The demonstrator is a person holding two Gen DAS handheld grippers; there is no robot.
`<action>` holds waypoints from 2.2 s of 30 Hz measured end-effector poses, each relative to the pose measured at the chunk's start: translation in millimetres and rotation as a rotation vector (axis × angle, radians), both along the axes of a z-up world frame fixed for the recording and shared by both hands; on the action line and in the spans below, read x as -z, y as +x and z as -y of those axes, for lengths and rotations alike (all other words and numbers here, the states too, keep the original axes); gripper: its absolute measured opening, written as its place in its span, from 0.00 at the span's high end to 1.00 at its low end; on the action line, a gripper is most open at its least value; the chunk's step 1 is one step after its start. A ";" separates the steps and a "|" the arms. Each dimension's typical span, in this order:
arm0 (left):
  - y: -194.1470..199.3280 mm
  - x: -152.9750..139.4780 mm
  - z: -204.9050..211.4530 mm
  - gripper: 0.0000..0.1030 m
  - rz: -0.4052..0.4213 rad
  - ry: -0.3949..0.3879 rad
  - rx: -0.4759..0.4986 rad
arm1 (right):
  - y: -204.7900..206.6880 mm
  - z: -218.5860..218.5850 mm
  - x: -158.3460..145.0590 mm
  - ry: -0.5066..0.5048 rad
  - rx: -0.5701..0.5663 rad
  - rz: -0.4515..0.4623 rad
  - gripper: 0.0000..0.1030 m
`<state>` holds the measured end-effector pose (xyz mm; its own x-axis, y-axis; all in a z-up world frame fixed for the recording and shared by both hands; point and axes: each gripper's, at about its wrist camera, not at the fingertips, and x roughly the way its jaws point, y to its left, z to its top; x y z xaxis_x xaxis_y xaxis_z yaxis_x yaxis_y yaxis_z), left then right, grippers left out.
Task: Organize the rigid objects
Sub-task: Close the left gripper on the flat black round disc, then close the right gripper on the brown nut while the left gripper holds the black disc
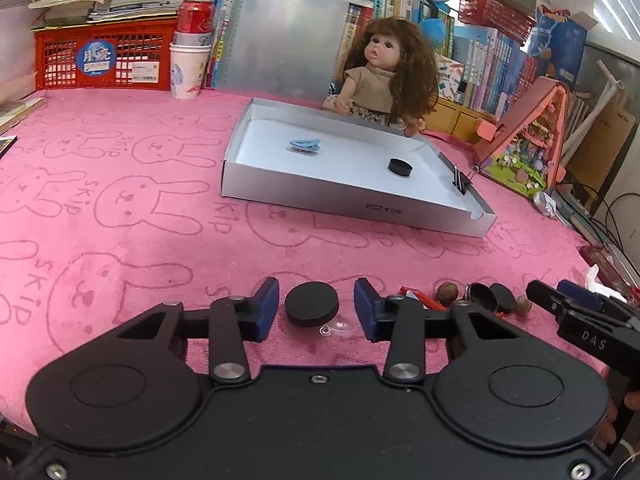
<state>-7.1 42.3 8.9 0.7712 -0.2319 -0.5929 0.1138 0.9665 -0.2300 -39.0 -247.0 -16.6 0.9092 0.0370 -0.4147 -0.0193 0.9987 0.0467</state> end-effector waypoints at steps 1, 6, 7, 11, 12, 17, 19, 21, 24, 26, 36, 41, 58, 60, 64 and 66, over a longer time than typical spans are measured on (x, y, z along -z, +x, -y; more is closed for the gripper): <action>-0.4 -0.1 -0.5 0.65 0.003 0.001 -0.007 | -0.8 -0.1 0.4 0.001 -0.004 -0.001 0.36; -1.7 1.1 -1.9 0.66 0.005 0.014 -0.014 | -2.3 -2.5 2.4 0.013 -0.031 -0.007 0.39; -2.1 1.7 -1.3 0.66 0.002 0.017 -0.009 | -2.2 -3.1 2.9 0.014 -0.034 -0.008 0.39; -0.6 7.3 1.4 0.66 -0.012 0.037 -0.014 | -1.6 -6.1 4.6 0.013 -0.038 -0.016 0.39; 0.3 9.0 1.2 0.66 -0.016 0.048 -0.033 | -1.3 -6.7 5.3 0.011 -0.037 -0.019 0.39; 3.1 12.4 -3.6 0.66 -0.014 0.087 -0.083 | -1.5 -7.4 7.2 0.012 -0.038 -0.028 0.39; 4.2 13.3 -6.3 0.66 -0.015 0.085 -0.087 | -1.0 -7.5 7.5 0.012 -0.037 -0.028 0.39; 5.6 13.4 -7.5 0.66 -0.012 0.084 -0.087 | -0.6 -7.8 8.3 0.011 -0.037 -0.029 0.39; 8.0 13.6 -6.2 0.65 -0.007 0.092 -0.088 | 0.0 -8.9 9.2 -0.001 -0.032 -0.028 0.39; 9.3 13.9 -4.9 0.65 -0.004 0.097 -0.090 | 0.7 -10.7 9.9 -0.026 -0.018 -0.027 0.39; 8.4 19.2 8.9 0.63 0.034 0.201 -0.071 | -2.4 -15.7 12.0 -0.078 -0.025 -0.015 0.44; 9.7 19.5 5.8 0.63 0.036 0.190 -0.066 | -1.1 -16.4 12.2 -0.076 -0.037 -0.016 0.51; 7.0 21.7 7.6 0.65 0.066 0.225 -0.053 | 0.2 -21.5 12.5 -0.076 -0.097 -0.008 0.64; 7.2 21.5 7.3 0.65 0.068 0.224 -0.052 | -0.3 -22.4 12.8 -0.076 -0.104 -0.008 0.65; 9.7 21.9 6.7 0.65 0.072 0.220 -0.052 | -0.6 -24.6 12.9 -0.081 -0.110 -0.006 0.65; 10.7 22.3 6.9 0.65 0.073 0.220 -0.053 | -0.2 -24.5 12.9 -0.079 -0.110 -0.006 0.65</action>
